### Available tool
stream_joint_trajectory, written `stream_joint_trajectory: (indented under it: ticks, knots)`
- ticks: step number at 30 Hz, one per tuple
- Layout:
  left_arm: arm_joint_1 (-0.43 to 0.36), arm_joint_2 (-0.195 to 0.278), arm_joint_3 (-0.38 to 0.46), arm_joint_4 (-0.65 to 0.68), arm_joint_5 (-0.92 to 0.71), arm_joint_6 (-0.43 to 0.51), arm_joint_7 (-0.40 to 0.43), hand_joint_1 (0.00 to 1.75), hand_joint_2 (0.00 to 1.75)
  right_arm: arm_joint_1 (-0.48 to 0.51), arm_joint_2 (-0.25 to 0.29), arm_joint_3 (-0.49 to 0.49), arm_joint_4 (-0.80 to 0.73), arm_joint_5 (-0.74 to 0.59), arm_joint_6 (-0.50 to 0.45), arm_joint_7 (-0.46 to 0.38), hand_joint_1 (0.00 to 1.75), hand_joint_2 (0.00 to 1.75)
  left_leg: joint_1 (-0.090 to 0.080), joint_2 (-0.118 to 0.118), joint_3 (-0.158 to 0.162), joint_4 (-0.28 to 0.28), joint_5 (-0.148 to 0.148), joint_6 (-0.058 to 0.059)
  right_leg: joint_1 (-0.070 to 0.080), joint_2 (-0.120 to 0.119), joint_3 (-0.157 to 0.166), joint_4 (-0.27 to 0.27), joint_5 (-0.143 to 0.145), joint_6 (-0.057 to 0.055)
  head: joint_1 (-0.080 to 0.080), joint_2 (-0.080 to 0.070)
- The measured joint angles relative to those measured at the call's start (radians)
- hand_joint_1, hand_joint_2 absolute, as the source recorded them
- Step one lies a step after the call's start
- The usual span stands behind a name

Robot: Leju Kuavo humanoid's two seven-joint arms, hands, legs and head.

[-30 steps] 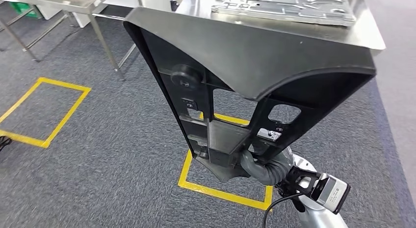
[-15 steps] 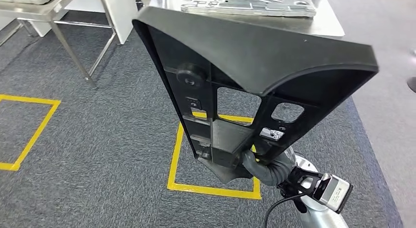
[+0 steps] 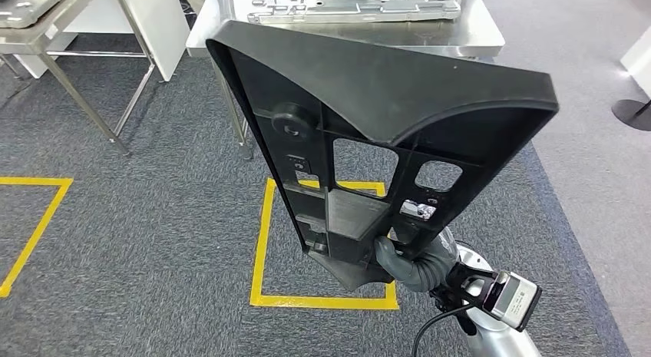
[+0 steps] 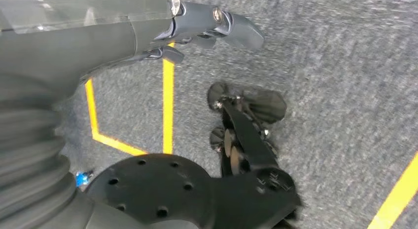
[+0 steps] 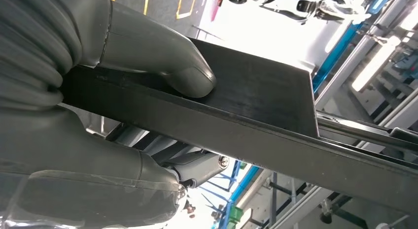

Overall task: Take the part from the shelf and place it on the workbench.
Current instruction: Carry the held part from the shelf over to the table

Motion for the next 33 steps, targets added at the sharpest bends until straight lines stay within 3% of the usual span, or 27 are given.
stream_joint_trajectory:
  ticks: [2, 5, 7, 8, 11, 12, 13, 14, 16, 17, 18, 20, 22, 24, 26, 27, 28, 29, 32, 33]
  knots:
    - [-0.001, 0.002, 0.0, 0.0, -0.002, -0.002, -0.003, 0.0, 1.75, 0.0, 0.0, 0.0, 0.0, -0.003, 0.001, 0.0, 1.75, 1.75, -0.004, -0.004, 0.044, -0.099, 0.028, 0.011, 0.002, 0.006, 0.005, 0.001, -0.008, 0.01, 0.0, 0.0]
    - [-0.002, 0.002, 0.0, 0.0, -0.004, -0.004, -0.005, 0.0, 1.75, 0.0, 0.0, -0.001, 0.001, -0.006, 0.001, 0.0, 1.75, 1.75, -0.006, -0.005, 0.057, -0.124, 0.019, 0.031, 0.002, 0.008, 0.005, 0.014, -0.006, 0.03, 0.0, 0.0]
    - [-0.001, 0.002, 0.0, 0.0, -0.004, -0.005, -0.007, 0.0, 1.75, -0.003, 0.0, -0.002, 0.002, -0.006, 0.0, 0.0, 1.75, 1.75, -0.004, -0.004, 0.075, -0.129, 0.013, 0.043, 0.0, 0.001, -0.015, 0.06, -0.021, 0.04, 0.005, 0.0]
    - [-0.001, 0.002, 0.0, 0.0, -0.004, -0.005, -0.008, 0.0, 1.75, -0.004, 0.0, -0.002, 0.003, -0.006, 0.0, 0.0, 1.75, 1.75, -0.002, -0.003, 0.084, -0.13, 0.01, 0.047, -0.002, -0.003, -0.043, 0.109, -0.04, 0.043, 0.007, 0.0]
    - [0.0, 0.002, 0.0, 0.0, -0.004, -0.005, -0.013, 0.0, 1.75, -0.003, 0.0, -0.003, 0.006, -0.006, -0.001, 0.0, 1.75, 1.75, -0.003, -0.002, 0.102, -0.13, -0.007, 0.049, -0.005, -0.007, -0.169, 0.287, -0.099, 0.05, 0.012, 0.0]
    - [0.001, 0.002, 0.0, 0.0, -0.004, -0.005, -0.013, 0.0, 1.75, -0.002, 0.0, -0.003, 0.007, -0.006, -0.001, 0.0, 1.75, 1.75, -0.003, -0.002, 0.112, -0.13, -0.015, 0.048, -0.005, -0.008, -0.193, 0.303, -0.1, 0.052, 0.012, 0.0]
    - [0.002, 0.002, 0.0, 0.0, -0.004, -0.005, -0.014, 0.0, 1.75, -0.002, 0.0, -0.003, 0.008, -0.006, -0.001, 0.0, 1.75, 1.75, -0.003, -0.002, 0.124, -0.13, -0.025, 0.046, -0.006, -0.009, -0.198, 0.281, -0.085, 0.053, 0.012, 0.0]
    - [0.002, 0.001, 0.0, 0.0, -0.005, -0.005, -0.014, 0.0, 1.75, -0.002, 0.0, -0.003, 0.009, -0.006, -0.002, 0.0, 1.75, 1.75, -0.003, -0.002, 0.139, -0.13, -0.036, 0.044, -0.005, -0.012, -0.185, 0.227, -0.052, 0.052, 0.012, 0.0]
    - [0.003, 0.001, 0.0, 0.0, -0.005, -0.005, -0.014, 0.0, 1.75, -0.004, 0.0, -0.003, 0.011, -0.006, -0.002, 0.0, 1.75, 1.75, -0.004, -0.002, 0.163, -0.132, -0.059, 0.036, -0.001, -0.023, -0.147, 0.092, 0.043, 0.041, 0.013, 0.0]
    - [0.002, 0.001, 0.0, 0.0, -0.005, -0.005, -0.014, 0.0, 1.75, -0.005, 0.0, -0.002, 0.012, -0.006, -0.002, 0.0, 1.75, 1.75, -0.005, -0.002, 0.171, -0.135, -0.068, 0.031, 0.003, -0.027, -0.135, 0.049, 0.072, 0.034, 0.013, 0.0]
    - [0.001, 0.001, 0.0, 0.0, -0.005, -0.005, -0.014, 0.0, 1.75, -0.006, 0.0, -0.002, 0.013, -0.006, -0.003, 0.0, 1.75, 1.75, -0.006, -0.001, 0.181, -0.139, -0.074, 0.024, 0.006, -0.029, -0.129, 0.027, 0.087, 0.026, 0.014, 0.0]
    - [-0.002, 0.001, 0.0, 0.0, -0.005, -0.005, -0.014, 0.0, 1.75, -0.009, 0.0, -0.002, 0.015, -0.005, -0.004, 0.0, 1.75, 1.75, -0.008, 0.002, 0.195, -0.137, -0.069, 0.01, 0.007, -0.024, -0.112, 0.018, 0.074, 0.011, 0.012, 0.0]
    - [-0.005, 0.002, 0.0, 0.0, -0.005, -0.005, -0.014, 0.0, 1.75, -0.014, 0.001, -0.001, 0.016, -0.006, -0.004, 0.0, 1.75, 1.75, -0.007, 0.001, 0.172, -0.071, -0.047, 0.0, 0.005, -0.02, -0.081, 0.009, 0.062, -0.003, 0.009, 0.0]
    - [-0.007, 0.002, 0.0, 0.0, -0.006, -0.005, -0.014, 0.0, 1.75, -0.02, 0.002, 0.0, 0.017, -0.005, -0.004, 0.0, 1.75, 1.75, -0.005, 0.0, 0.095, 0.052, -0.057, -0.004, 0.005, -0.018, -0.051, 0.003, 0.043, -0.015, 0.005, 0.0]
    - [-0.005, 0.002, 0.0, 0.0, -0.007, -0.003, -0.013, 0.0, 1.75, -0.023, 0.003, 0.001, 0.021, -0.004, -0.004, 0.0, 1.75, 1.75, -0.004, 0.0, 0.01, 0.141, -0.127, -0.008, 0.009, -0.014, -0.025, 0.003, 0.021, -0.02, 0.003, 0.0]
    - [-0.003, 0.002, 0.0, 0.0, -0.007, -0.001, -0.013, 0.0, 1.75, -0.023, 0.004, 0.001, 0.023, -0.003, -0.005, 0.0, 1.75, 1.75, -0.004, 0.0, -0.018, 0.15, -0.162, -0.009, 0.011, -0.01, -0.01, 0.003, 0.008, -0.022, 0.003, 0.0]
    - [-0.002, 0.002, 0.0, 0.0, -0.007, 0.001, -0.013, 0.0, 1.75, -0.022, 0.004, 0.001, 0.025, -0.002, -0.006, 0.0, 1.75, 1.75, -0.005, 0.0, -0.032, 0.132, -0.176, -0.007, 0.013, -0.007, 0.006, 0.003, -0.004, -0.022, 0.003, 0.0]
    - [-0.001, 0.002, 0.0, 0.0, -0.007, 0.003, -0.012, 0.0, 1.75, -0.023, 0.004, 0.002, 0.026, -0.001, -0.006, 0.0, 1.75, 1.75, -0.006, 0.0, -0.035, 0.09, -0.16, -0.002, 0.016, -0.004, 0.023, 0.003, -0.017, -0.022, 0.003, 0.0]
    - [0.002, 0.006, 0.0, 0.0, -0.007, 0.005, -0.012, 0.0, 1.75, -0.023, 0.005, 0.003, 0.03, -0.001, -0.01, 0.0, 1.75, 1.75, -0.019, -0.008, -0.02, -0.066, 0.019, 0.027, 0.022, 0.0, 0.063, 0.003, -0.053, -0.017, 0.004, 0.0]
    - [0.002, 0.008, 0.0, 0.0, -0.008, 0.005, -0.012, 0.0, 1.75, -0.023, 0.006, 0.004, 0.031, 0.0, -0.011, 0.0, 1.75, 1.75, -0.023, -0.01, -0.015, -0.091, 0.061, 0.034, 0.022, 0.002, 0.07, 0.001, -0.062, -0.012, 0.005, 0.0]
